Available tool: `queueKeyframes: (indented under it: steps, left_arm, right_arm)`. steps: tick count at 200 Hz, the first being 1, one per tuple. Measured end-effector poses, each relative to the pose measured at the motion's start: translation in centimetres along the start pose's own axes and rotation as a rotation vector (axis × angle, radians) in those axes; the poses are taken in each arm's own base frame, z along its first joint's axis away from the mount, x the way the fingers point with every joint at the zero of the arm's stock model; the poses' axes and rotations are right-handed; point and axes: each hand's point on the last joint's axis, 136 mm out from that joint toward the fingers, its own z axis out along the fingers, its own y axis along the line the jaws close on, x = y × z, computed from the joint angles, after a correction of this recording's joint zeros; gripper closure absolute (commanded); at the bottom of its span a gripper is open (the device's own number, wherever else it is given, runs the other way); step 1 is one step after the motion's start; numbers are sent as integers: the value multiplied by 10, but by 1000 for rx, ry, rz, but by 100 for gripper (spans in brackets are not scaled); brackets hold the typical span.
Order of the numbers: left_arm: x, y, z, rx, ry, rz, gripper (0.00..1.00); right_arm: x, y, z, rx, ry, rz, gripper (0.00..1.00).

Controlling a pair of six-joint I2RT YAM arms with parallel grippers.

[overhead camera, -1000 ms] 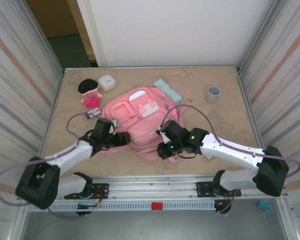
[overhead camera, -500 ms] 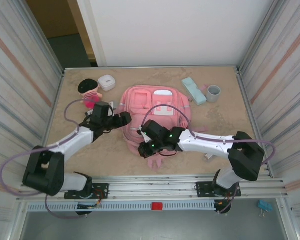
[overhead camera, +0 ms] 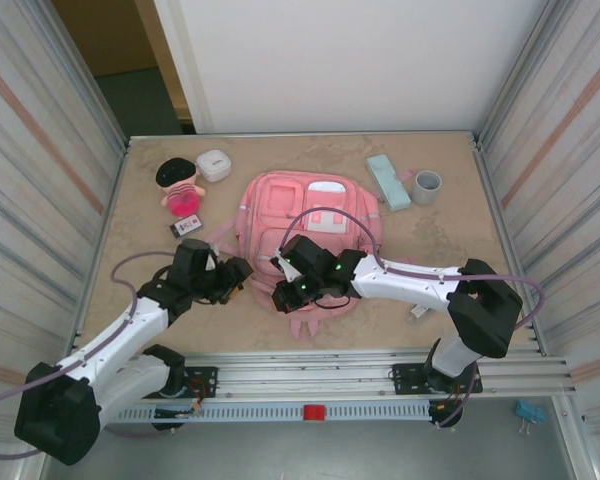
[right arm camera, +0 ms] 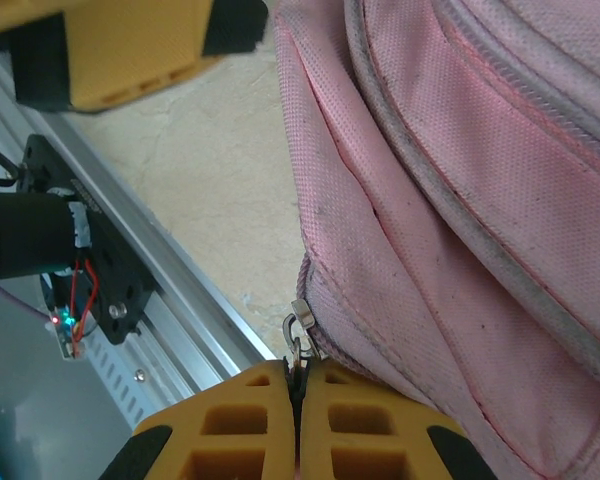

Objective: Pack books, pencil case, and school supplies into a backpack

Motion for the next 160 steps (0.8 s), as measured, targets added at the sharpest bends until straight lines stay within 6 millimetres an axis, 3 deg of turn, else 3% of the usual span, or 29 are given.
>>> queueKeyframes:
  steps: [33, 62, 92, 120, 160]
  left_arm:
    - [11, -2, 20, -2, 59, -42, 55]
    - [16, -1, 35, -12, 91, -73, 79]
    - [14, -2, 36, -20, 87, -62, 100]
    - [4, -4, 29, -20, 68, -41, 100]
    - [-13, -2, 13, -7, 36, -18, 100]
  right_arm:
    - [0, 1, 0, -6, 1, -1, 100]
    - [-1, 2, 0, -9, -1, -1, 100]
    - [0, -1, -2, -6, -6, 2, 100]
    - [2, -11, -21, -4, -42, 20, 100]
    - [10, -47, -61, 9, -101, 106, 100]
